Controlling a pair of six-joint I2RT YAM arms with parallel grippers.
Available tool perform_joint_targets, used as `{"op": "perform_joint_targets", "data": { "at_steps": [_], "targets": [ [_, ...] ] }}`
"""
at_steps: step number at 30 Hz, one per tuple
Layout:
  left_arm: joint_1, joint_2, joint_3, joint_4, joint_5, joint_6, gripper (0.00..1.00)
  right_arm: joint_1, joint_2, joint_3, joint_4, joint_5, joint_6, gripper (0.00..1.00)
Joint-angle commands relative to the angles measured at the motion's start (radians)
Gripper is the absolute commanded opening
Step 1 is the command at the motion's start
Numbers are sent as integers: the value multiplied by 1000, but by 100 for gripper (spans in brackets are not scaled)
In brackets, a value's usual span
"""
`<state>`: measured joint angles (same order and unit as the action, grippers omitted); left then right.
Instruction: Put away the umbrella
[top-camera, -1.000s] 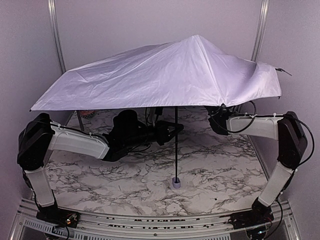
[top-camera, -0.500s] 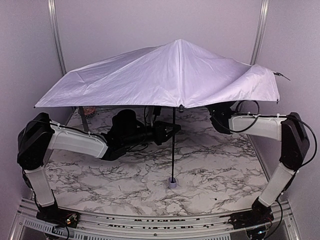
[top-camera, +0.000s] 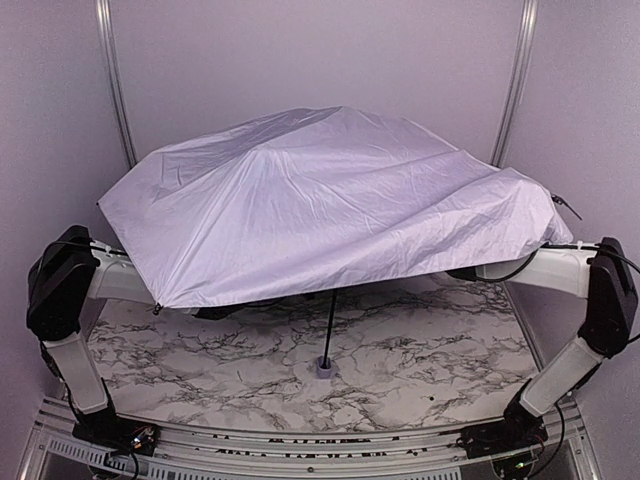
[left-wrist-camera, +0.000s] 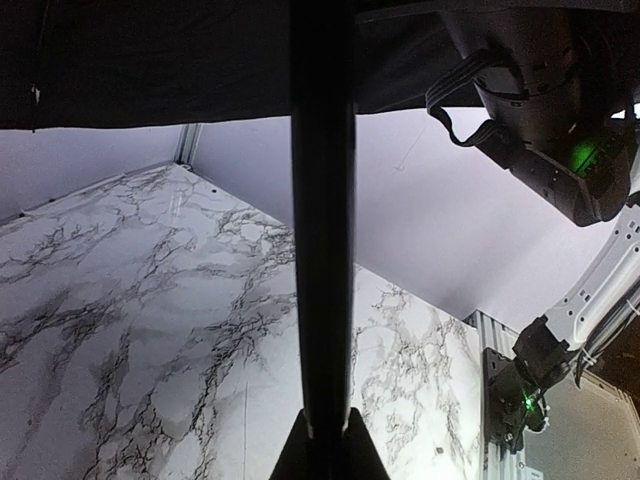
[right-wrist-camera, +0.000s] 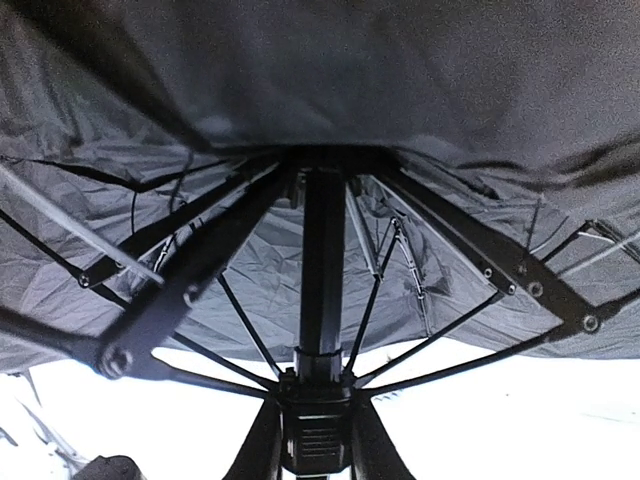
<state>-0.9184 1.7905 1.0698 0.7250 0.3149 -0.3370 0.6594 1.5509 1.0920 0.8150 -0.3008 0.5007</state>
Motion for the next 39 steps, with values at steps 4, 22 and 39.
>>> {"op": "perform_joint_targets", "data": {
  "at_steps": [4, 22, 39],
  "targets": [
    [26, -107, 60, 153, -96, 25, 0, 50, 35, -103, -123, 7, -152, 11],
    [26, -92, 18, 152, -95, 34, 0, 45, 6, -98, -87, 5, -123, 31],
    [-14, -72, 8, 41, -188, 148, 0, 11, 78, 30, -65, -41, -82, 14]
  ]
}}
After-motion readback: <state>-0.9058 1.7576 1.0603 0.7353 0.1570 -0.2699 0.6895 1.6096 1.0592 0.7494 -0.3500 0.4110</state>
